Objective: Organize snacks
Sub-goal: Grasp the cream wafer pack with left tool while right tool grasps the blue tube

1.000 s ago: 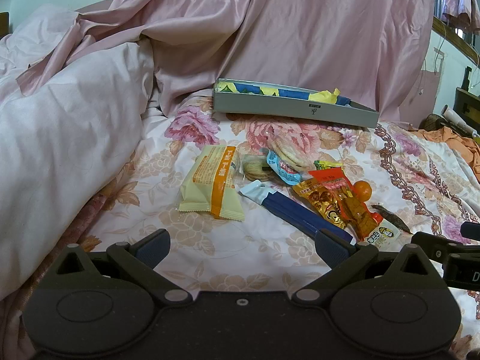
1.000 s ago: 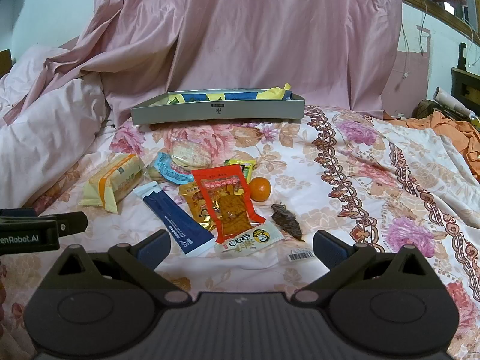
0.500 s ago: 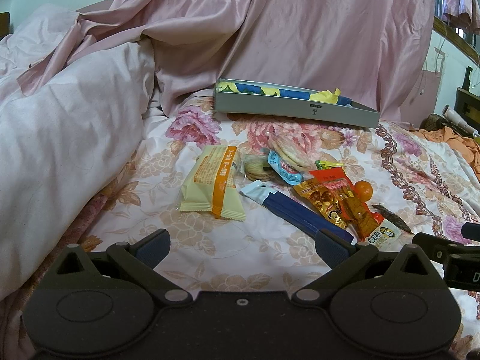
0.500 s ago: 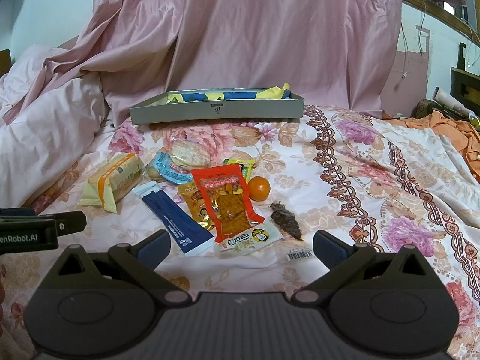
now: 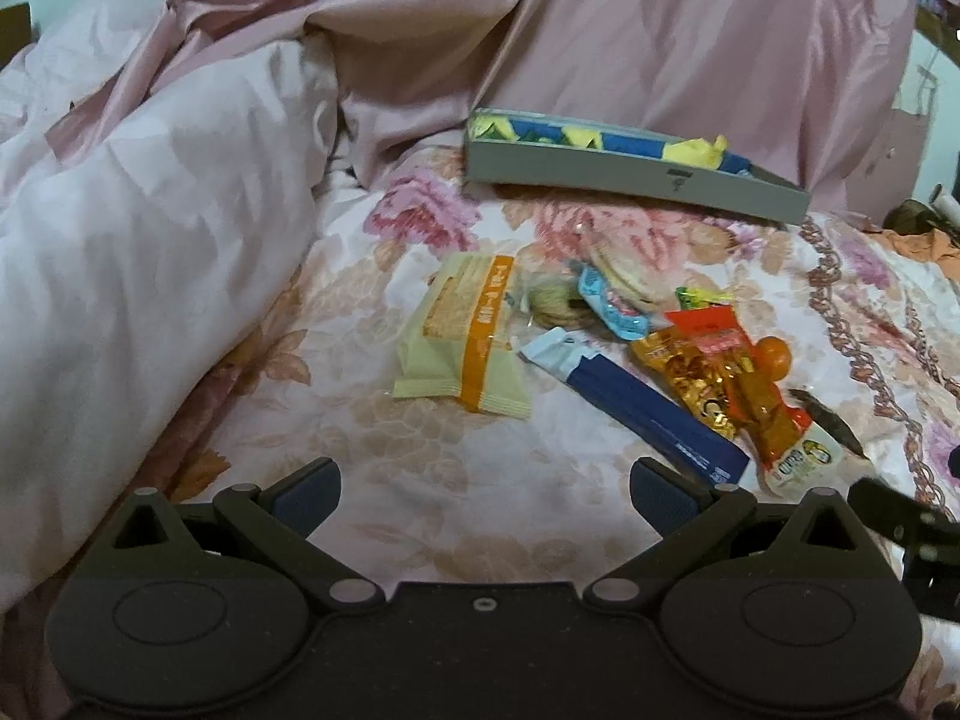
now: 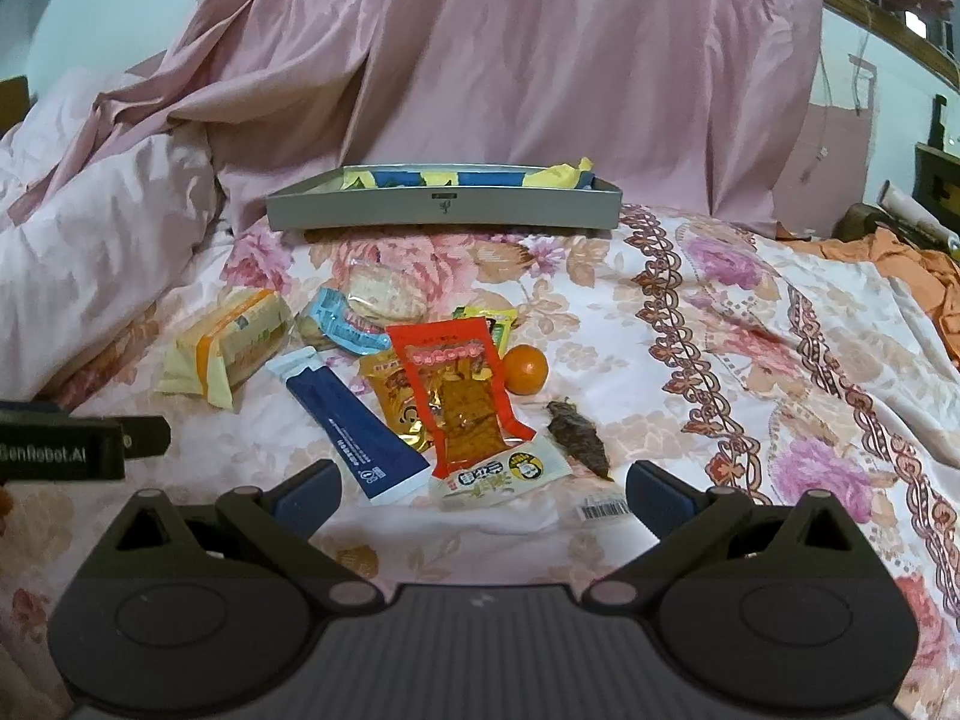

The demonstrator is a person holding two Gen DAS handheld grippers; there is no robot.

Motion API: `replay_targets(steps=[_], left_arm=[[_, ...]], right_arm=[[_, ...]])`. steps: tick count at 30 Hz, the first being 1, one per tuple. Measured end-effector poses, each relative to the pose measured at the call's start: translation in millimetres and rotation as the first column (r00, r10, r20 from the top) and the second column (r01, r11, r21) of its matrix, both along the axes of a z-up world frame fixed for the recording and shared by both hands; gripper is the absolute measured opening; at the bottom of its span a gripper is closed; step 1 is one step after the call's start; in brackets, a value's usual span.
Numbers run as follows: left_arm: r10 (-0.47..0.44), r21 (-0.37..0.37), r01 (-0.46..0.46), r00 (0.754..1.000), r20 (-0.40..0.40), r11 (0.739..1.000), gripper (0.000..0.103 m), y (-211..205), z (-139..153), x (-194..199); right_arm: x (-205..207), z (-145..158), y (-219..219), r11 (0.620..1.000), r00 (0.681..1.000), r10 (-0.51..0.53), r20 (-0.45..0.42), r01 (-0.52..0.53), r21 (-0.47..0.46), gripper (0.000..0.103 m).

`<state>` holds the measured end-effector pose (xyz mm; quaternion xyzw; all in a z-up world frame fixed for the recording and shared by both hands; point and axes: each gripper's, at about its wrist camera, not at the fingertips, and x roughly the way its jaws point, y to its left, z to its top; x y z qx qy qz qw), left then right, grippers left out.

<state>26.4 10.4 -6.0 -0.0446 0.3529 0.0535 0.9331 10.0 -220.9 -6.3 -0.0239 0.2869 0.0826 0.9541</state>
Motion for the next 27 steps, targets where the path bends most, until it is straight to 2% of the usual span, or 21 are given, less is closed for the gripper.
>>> replay_targets(steps=[7, 12, 17, 20, 24, 27], left_arm=[[-0.027, 0.032, 0.027, 0.999, -0.019, 0.999, 0.102, 17.4, -2.4, 41.5], [-0.036, -0.013, 0.037, 0.998, 0.045, 0.999, 0.102, 35.3, -9.8, 75.3], [-0.037, -0.052, 0.043, 0.993, 0.114, 0.998, 0.102, 44.9, -25.1, 100.7], [-0.086, -0.033, 0.091, 0.988, 0.125, 0.995, 0.102, 44.9, -32.0, 112.8], [-0.146, 0.039, 0.142, 0.978, 0.149, 0.989, 0.102, 44.2, -37.9, 124.1], [-0.187, 0.034, 0.184, 0.971, 0.146, 0.982, 0.102, 46.9, -42.2, 128.7]], right_arm=[[27.7, -10.8, 4.0, 0.995, 0.994, 0.102, -0.028, -0.101, 0.02, 0.103], [50.4, -17.4, 13.3, 0.974, 0.974, 0.225, -0.022, -0.225, 0.016, 0.103], [73.1, -22.3, 23.1, 0.925, 0.924, 0.38, -0.05, -0.377, 0.054, 0.103], [83.1, -25.7, 29.0, 0.888, 0.887, 0.457, -0.072, -0.451, 0.091, 0.103], [94.5, -31.6, 46.4, 0.858, 0.852, 0.514, -0.104, -0.513, 0.039, 0.103], [103.3, -35.8, 56.2, 0.841, 0.832, 0.539, -0.131, -0.541, 0.017, 0.102]])
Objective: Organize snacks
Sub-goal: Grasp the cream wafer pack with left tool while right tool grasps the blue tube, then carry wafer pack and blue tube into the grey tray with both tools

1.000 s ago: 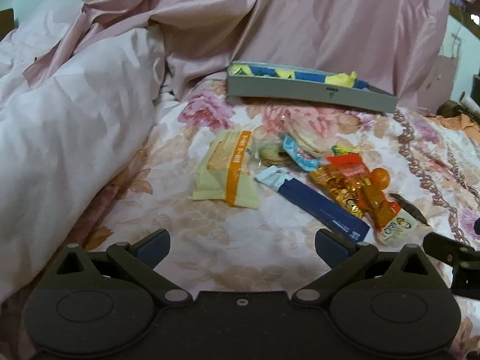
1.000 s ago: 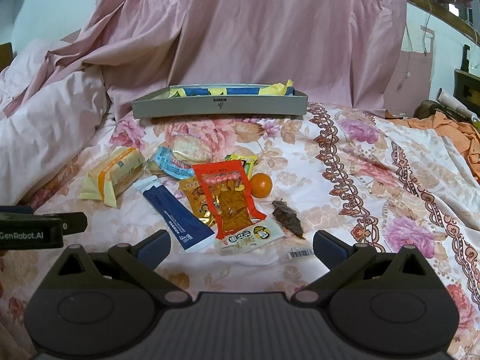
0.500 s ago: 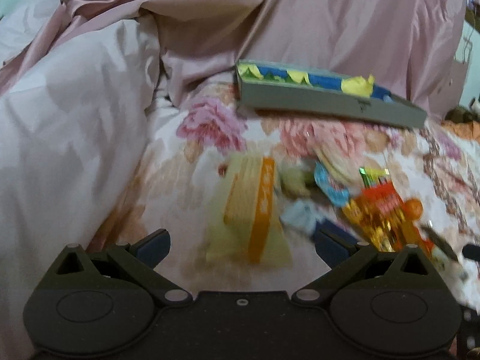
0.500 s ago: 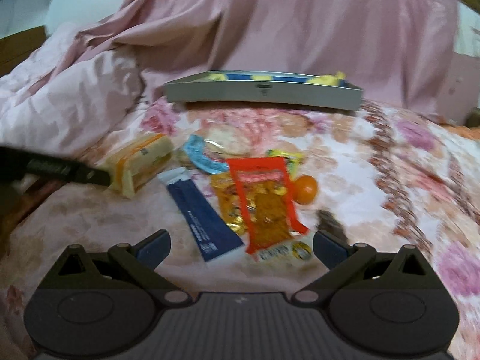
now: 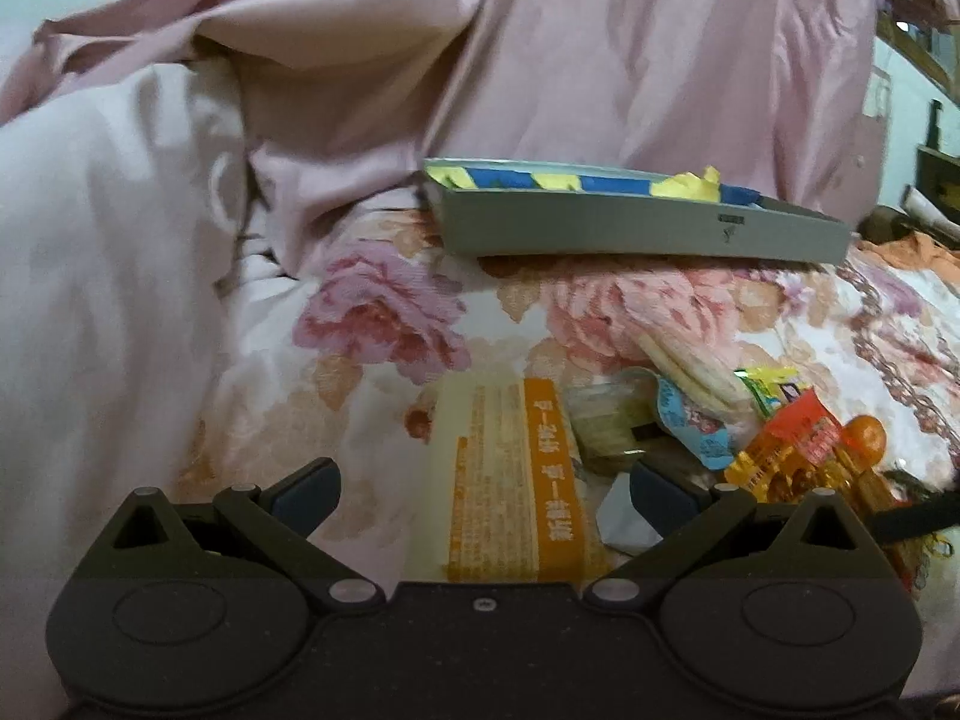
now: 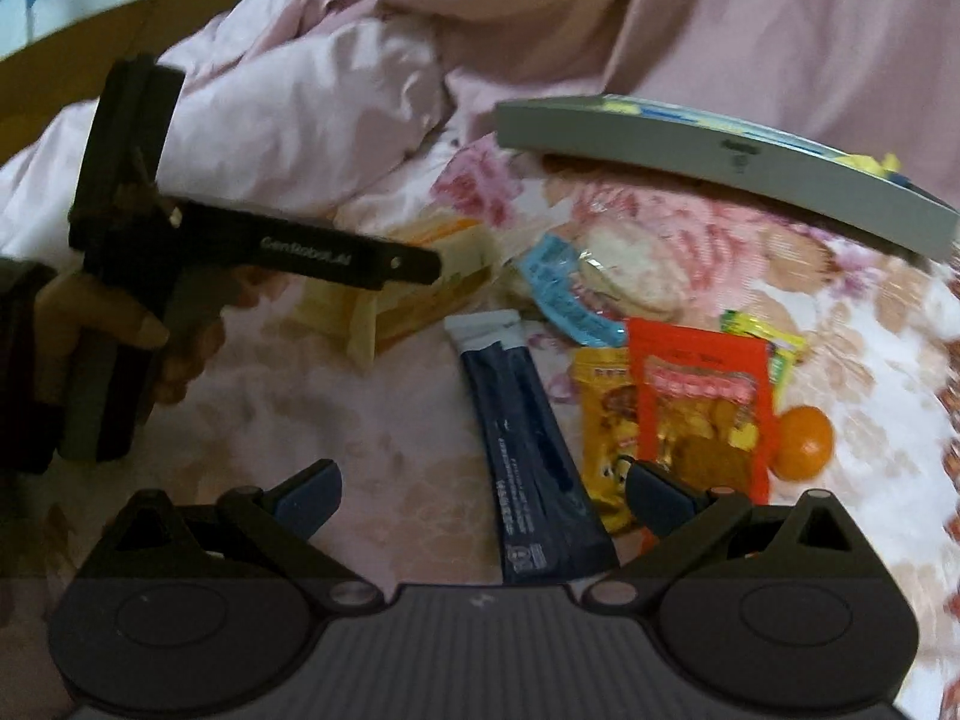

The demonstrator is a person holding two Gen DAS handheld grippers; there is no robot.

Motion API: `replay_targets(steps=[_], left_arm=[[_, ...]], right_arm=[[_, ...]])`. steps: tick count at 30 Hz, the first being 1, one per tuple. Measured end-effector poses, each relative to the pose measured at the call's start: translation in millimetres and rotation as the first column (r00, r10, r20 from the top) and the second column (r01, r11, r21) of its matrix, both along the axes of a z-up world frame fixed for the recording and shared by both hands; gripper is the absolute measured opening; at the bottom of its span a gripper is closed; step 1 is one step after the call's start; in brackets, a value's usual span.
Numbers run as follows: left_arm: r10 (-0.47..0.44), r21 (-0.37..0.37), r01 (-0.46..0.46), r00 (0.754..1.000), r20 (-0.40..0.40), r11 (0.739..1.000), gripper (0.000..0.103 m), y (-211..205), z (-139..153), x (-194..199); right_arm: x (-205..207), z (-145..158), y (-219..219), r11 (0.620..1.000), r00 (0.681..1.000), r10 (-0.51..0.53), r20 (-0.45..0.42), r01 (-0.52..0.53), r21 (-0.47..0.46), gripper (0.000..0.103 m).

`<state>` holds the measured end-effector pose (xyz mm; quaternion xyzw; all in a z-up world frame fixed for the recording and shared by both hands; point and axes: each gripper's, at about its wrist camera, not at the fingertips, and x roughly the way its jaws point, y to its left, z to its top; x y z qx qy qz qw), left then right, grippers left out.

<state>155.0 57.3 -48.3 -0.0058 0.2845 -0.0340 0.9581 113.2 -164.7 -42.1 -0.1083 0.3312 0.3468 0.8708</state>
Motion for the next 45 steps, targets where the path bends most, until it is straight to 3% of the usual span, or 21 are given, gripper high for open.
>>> replay_targets(steps=[10, 19, 22, 29, 40, 45], left_arm=[[-0.076, -0.181, 0.067, 0.996, -0.048, 0.981, 0.091, 22.3, -11.8, 14.7], [-0.102, -0.189, 0.084, 0.991, -0.088, 0.978, 0.067, 20.7, -16.6, 15.8], [-0.099, -0.186, 0.082, 0.991, -0.088, 0.979, 0.066, 20.0, -16.3, 14.3], [-0.084, -0.171, 0.069, 0.993, -0.084, 0.983, 0.061, 17.6, -14.7, 10.4], [-0.03, -0.206, 0.011, 0.995, -0.091, 0.978, 0.057, 17.4, -11.1, 1.5], [-0.026, -0.186, 0.007, 0.995, -0.098, 0.982, 0.056, 14.5, -9.0, -5.8]], right_arm=[[40.7, -8.8, 16.4, 0.997, 0.999, 0.025, -0.033, -0.027, -0.066, 0.075], [54.4, -8.8, 25.5, 0.997, 0.999, 0.009, -0.034, -0.011, -0.081, 0.05], [51.6, -11.3, 26.2, 0.996, 0.998, 0.002, -0.061, -0.007, -0.089, 0.042], [54.6, -17.1, 25.6, 0.998, 0.992, -0.053, -0.11, 0.048, -0.051, 0.037], [30.7, -19.9, 34.8, 0.988, 0.991, -0.132, -0.001, 0.132, -0.085, 0.028], [13.6, -14.0, 32.1, 0.984, 0.989, -0.135, 0.055, 0.14, -0.111, 0.027]])
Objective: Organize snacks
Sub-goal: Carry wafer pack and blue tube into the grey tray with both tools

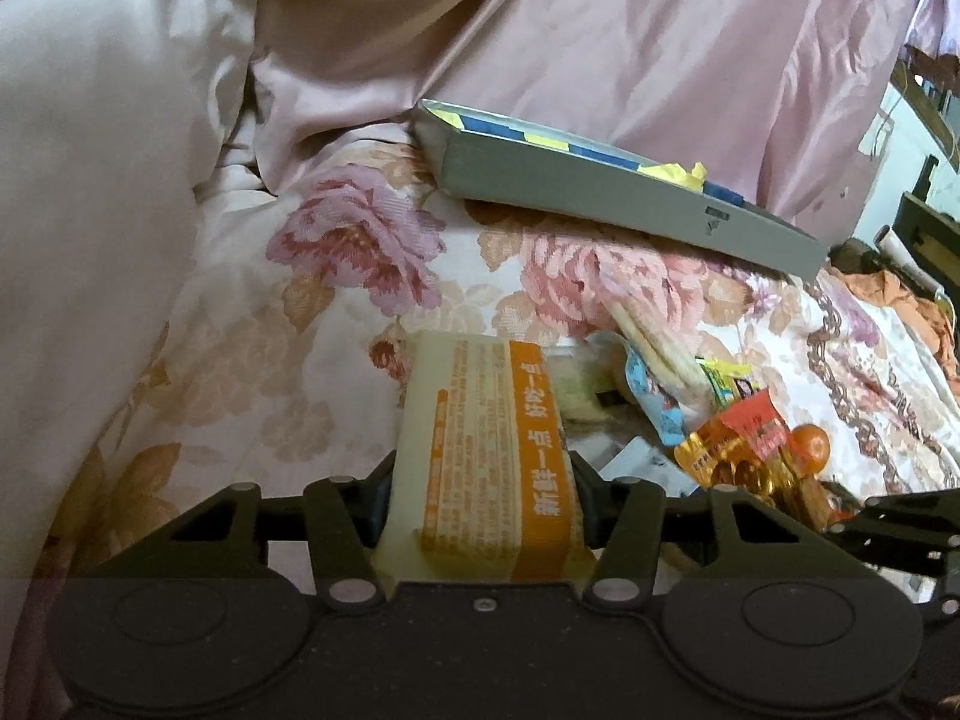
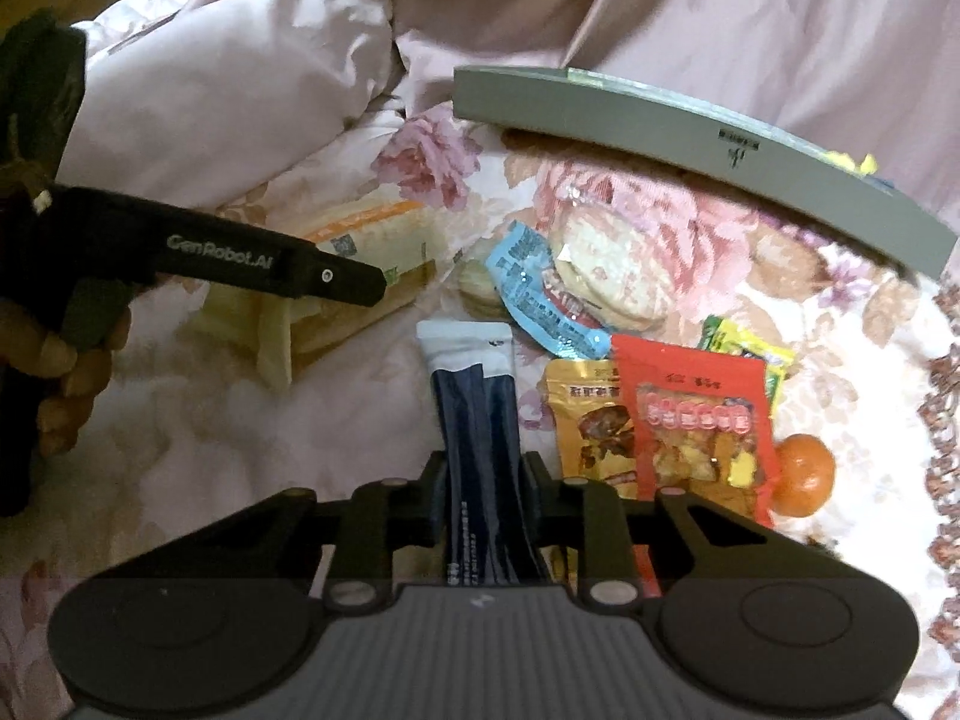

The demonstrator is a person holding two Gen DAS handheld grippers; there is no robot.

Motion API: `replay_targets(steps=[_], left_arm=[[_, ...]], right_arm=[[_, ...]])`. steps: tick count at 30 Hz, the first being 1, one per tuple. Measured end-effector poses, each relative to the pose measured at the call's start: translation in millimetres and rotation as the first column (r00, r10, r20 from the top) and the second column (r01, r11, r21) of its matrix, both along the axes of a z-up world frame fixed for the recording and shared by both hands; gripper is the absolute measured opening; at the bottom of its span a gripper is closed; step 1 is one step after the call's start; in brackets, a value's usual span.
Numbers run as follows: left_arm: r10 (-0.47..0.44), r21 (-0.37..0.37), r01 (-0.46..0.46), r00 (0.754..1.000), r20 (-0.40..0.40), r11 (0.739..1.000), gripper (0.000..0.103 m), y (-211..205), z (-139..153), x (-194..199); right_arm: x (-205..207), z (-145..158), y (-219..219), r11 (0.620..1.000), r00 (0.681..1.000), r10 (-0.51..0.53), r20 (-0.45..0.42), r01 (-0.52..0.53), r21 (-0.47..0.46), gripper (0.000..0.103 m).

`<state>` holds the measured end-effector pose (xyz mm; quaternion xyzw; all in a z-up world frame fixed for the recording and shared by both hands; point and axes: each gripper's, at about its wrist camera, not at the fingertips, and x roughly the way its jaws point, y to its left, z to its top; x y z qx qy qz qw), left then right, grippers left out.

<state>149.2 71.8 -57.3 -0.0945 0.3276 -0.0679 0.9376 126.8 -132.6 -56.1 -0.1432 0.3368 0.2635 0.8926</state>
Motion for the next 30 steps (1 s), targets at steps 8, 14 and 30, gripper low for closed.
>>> replay_targets(steps=[8, 14, 30], left_arm=[[-0.048, 0.044, 0.05, 0.998, -0.044, 0.998, 0.061, -9.4, -6.8, 3.5], [-0.033, 0.066, 0.035, 0.999, -0.025, 0.997, 0.055, -10.7, -9.3, 1.2], [-0.114, 0.09, 0.1, 0.981, 0.16, 0.991, 0.053, -49.1, 52.7, -36.5]], right_arm=[[-21.8, 13.0, -14.8, 1.0, 1.0, -0.001, 0.02, 0.001, 0.0, 0.027], [-30.0, 20.7, -23.9, 1.0, 0.998, -0.009, 0.054, 0.008, 0.013, 0.027], [-32.2, 62.5, -55.4, 0.998, 0.981, -0.048, 0.186, 0.04, 0.048, 0.028]])
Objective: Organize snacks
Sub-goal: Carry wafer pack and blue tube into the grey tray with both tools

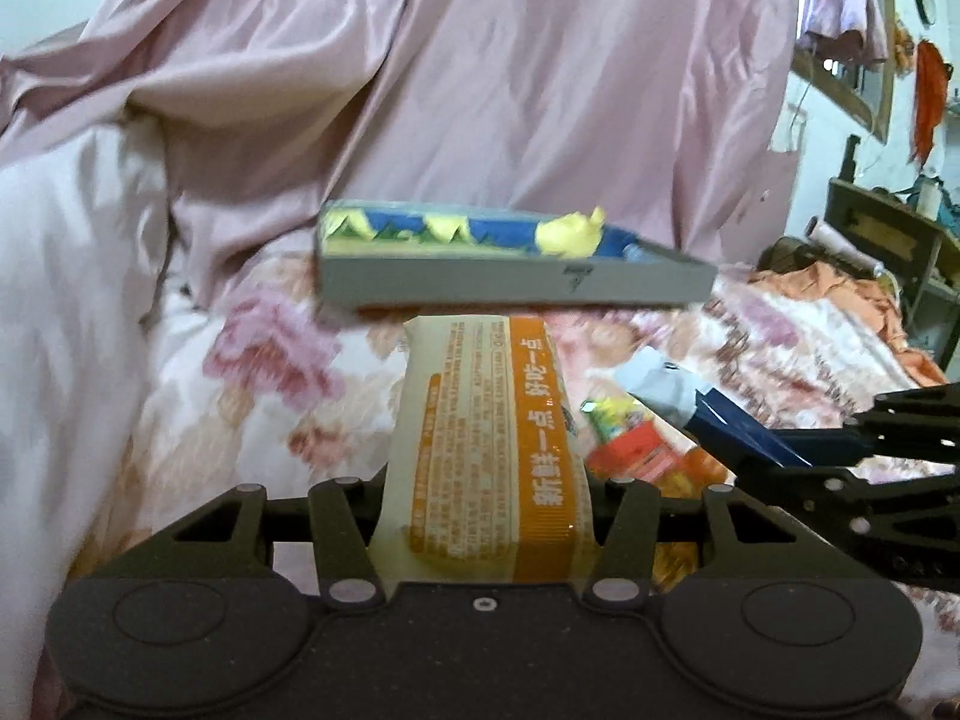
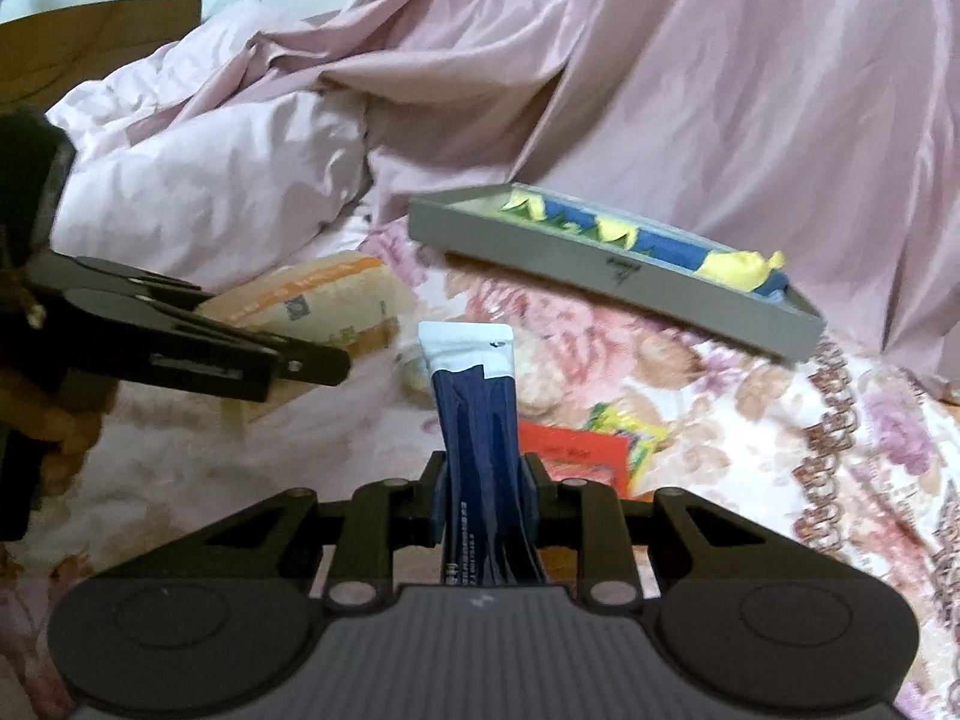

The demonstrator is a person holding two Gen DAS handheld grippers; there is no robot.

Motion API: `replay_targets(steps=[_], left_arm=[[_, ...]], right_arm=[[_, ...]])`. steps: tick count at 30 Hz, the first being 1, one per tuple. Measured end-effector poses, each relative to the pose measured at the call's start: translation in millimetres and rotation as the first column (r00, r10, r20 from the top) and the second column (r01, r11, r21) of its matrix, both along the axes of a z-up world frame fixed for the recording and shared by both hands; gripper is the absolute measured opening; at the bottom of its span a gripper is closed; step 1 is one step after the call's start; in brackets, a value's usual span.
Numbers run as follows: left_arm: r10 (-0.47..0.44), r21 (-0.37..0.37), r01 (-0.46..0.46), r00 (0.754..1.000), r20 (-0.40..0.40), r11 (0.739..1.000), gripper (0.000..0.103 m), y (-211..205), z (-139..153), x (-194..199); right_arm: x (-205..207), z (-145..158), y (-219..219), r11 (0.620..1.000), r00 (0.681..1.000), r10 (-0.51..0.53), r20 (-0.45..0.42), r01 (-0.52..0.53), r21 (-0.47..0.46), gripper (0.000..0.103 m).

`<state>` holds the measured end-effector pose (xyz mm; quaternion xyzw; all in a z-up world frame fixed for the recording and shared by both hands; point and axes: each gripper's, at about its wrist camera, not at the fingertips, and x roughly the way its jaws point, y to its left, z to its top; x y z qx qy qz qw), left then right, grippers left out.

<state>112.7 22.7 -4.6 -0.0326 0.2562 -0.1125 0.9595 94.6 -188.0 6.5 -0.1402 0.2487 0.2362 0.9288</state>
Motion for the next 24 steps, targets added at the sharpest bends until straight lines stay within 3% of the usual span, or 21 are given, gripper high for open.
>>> replay_targets(steps=[5, 11, 17, 24], left_arm=[[0.0, -0.032, 0.001, 1.0, 0.021, 0.999, 0.053, -9.3, 25.7, 19.5], [0.027, -0.055, -0.023, 0.997, 0.067, 0.998, 0.053, -17.2, 53.4, 72.4], [0.073, -0.087, -0.066, 0.994, 0.083, 0.994, 0.053, -14.0, 64.5, 133.8], [0.111, -0.104, -0.104, 0.992, 0.057, 0.989, 0.053, -0.3, 55.5, 196.1]], right_arm=[[25.0, 32.7, -16.3, 0.999, 1.0, -0.008, 0.024, 0.009, -0.036, 0.028], [80.9, 72.3, -20.1, 0.996, 0.997, -0.009, 0.075, 0.015, -0.084, 0.028], [138.3, 81.3, -6.3, 0.992, 0.991, -0.003, 0.131, 0.02, -0.128, 0.028], [198.3, 76.1, 13.8, 0.978, 0.984, 0.041, 0.174, -0.003, -0.21, 0.028]])
